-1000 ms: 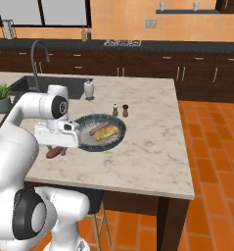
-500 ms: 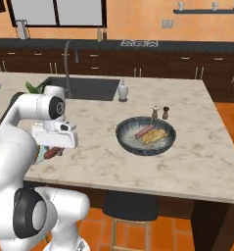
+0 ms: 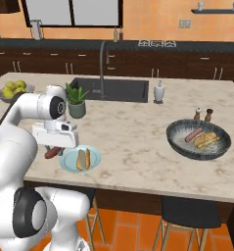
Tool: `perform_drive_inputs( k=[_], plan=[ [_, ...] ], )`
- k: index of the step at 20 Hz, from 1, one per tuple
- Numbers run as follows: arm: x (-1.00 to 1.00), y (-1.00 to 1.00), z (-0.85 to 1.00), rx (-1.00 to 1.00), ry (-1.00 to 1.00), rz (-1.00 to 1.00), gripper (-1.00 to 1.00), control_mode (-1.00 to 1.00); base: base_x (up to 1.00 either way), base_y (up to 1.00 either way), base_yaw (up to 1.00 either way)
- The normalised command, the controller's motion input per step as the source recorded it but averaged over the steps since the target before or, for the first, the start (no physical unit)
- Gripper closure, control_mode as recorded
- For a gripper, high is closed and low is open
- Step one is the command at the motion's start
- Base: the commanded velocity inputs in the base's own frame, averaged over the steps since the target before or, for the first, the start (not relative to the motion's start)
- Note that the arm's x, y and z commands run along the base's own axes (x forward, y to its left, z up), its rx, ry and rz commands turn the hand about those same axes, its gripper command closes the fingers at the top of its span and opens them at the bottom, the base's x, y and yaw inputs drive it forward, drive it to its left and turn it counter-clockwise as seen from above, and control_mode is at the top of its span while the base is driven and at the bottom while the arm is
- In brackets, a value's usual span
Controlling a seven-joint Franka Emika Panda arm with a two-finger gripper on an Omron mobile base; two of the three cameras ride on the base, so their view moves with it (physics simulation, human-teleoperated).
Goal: Place one bun and one sausage from the bowl on each plate.
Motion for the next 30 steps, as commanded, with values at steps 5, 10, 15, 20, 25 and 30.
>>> perform_drive_inputs(
  k=[5,10,15,20,25,30],
  plan=[
    [0.26,0.06,-0.02,0.0,0.0,0.07,1.0,-1.0,0.3,0.35,0.01],
    [0.83,-0.2,-0.31,0.0,0.09,0.32,1.0,-1.0,0.0,0.0,0.0],
    [0.98,-0.19,-1.0,0.0,0.04,0.34,1.0,-1.0,0.0,0.0,0.0],
    [0.67,0.0,-0.8,0.05,-0.09,0.05,1.0,-1.0,0.0,0.0,0.0],
    [0.31,0.0,-0.85,0.01,-0.14,-0.06,1.0,-1.0,0.0,0.0,0.0],
    [0.06,-0.04,-0.47,0.04,-0.07,-0.11,-1.0,-1.0,0.0,0.0,0.0]
  ],
)
